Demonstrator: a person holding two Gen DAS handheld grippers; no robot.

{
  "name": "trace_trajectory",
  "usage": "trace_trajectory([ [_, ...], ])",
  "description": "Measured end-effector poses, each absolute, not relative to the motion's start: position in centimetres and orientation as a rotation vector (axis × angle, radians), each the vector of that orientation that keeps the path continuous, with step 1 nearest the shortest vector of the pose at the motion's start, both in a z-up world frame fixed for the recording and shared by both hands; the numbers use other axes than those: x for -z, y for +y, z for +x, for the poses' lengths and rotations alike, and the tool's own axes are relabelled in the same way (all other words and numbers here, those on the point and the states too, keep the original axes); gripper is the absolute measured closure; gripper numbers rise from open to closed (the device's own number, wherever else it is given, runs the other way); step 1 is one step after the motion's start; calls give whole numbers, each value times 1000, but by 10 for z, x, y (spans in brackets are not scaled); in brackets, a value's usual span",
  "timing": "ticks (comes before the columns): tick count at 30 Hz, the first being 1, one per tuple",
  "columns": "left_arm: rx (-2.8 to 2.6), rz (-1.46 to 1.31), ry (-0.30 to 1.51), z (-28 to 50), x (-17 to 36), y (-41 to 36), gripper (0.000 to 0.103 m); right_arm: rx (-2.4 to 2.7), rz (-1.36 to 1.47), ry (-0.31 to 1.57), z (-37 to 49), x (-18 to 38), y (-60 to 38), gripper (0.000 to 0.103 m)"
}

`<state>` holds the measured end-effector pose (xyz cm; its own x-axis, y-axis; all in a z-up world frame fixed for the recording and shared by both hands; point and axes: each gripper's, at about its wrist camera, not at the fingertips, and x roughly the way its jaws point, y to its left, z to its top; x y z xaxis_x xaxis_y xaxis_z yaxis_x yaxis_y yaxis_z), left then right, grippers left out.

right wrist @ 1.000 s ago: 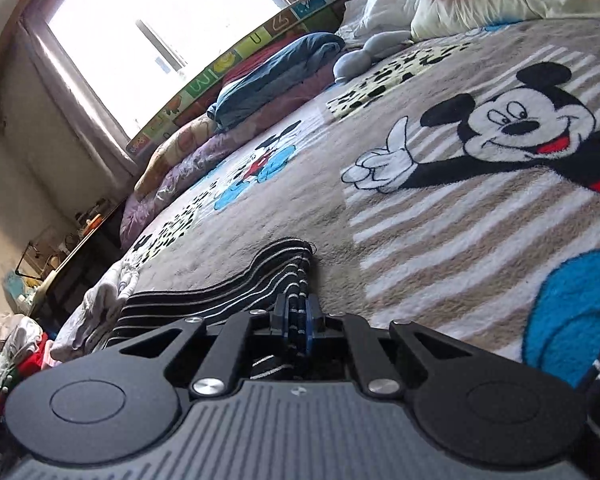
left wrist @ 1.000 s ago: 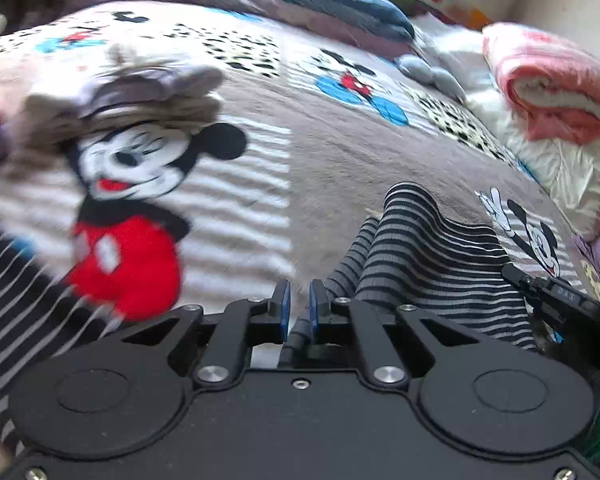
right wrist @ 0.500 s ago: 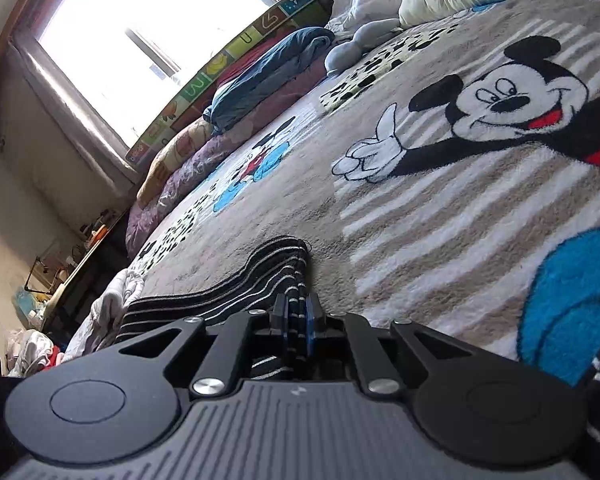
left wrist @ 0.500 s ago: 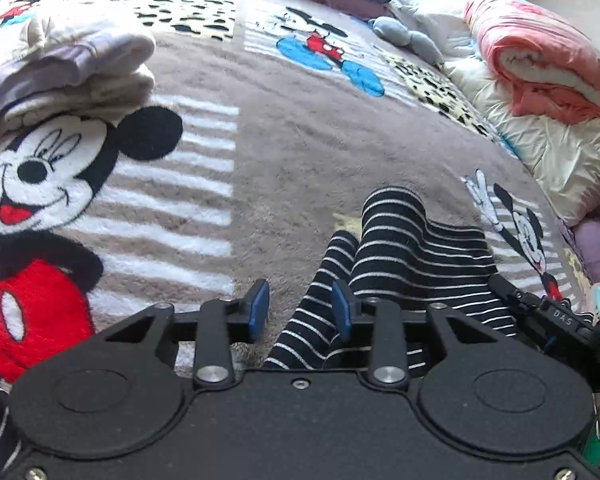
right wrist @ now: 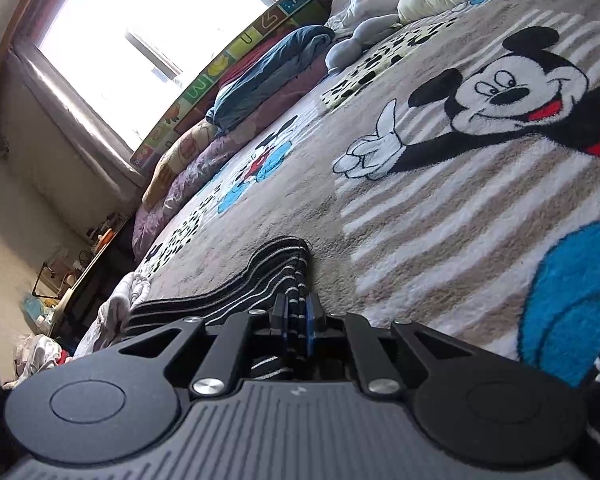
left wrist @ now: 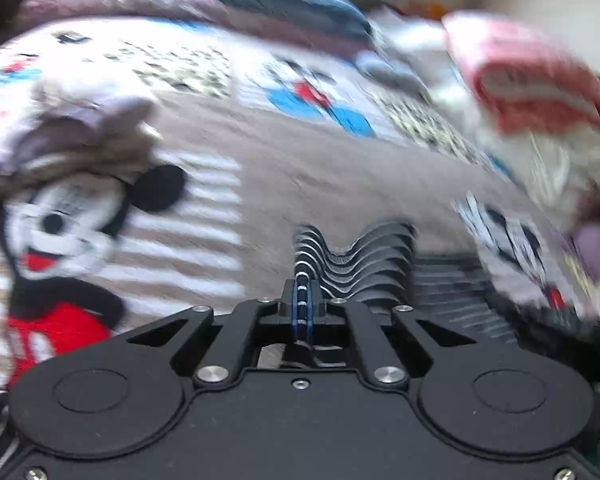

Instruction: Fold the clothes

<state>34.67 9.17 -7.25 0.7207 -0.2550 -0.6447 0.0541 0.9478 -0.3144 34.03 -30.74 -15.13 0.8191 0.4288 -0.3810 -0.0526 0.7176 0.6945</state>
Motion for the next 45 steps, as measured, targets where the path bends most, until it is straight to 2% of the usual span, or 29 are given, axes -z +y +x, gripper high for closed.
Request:
trace_trajectory([
  [3,97,-342,821,352,85,110,101,-282,729,558,341,152,-307,92],
  [5,105,-388,848,355,89,120,95,-283,731,558,341,152,-307,92],
  [13,158,-468,869,381,90,125,93,-293,753,581,344,152,-309,90],
  [19,196,-494,900,399,99,124,93,-340,795,682,358,143,-312,75],
  [22,203,-505,906,402,103,125,93,-368,799,740,370,135,-311,60],
  [25,225,-516,897,404,106,124,93,-367,771,768,387,129,-308,60],
  [27,249,-498,879,403,105,120,96,-375,804,782,399,133,-310,63],
  [28,256,-478,869,402,104,117,99,-381,831,793,402,137,-311,76],
  [29,267,-462,843,400,100,114,100,-383,844,796,403,140,-311,94],
  [33,264,-496,755,402,91,119,100,-363,902,707,392,138,-324,95],
  [37,242,-510,754,408,96,120,100,-324,915,617,383,129,-342,95],
  [42,200,-503,796,412,110,122,100,-325,820,649,393,128,-339,95],
  [45,174,-500,837,414,115,124,94,-318,754,712,402,133,-332,95],
])
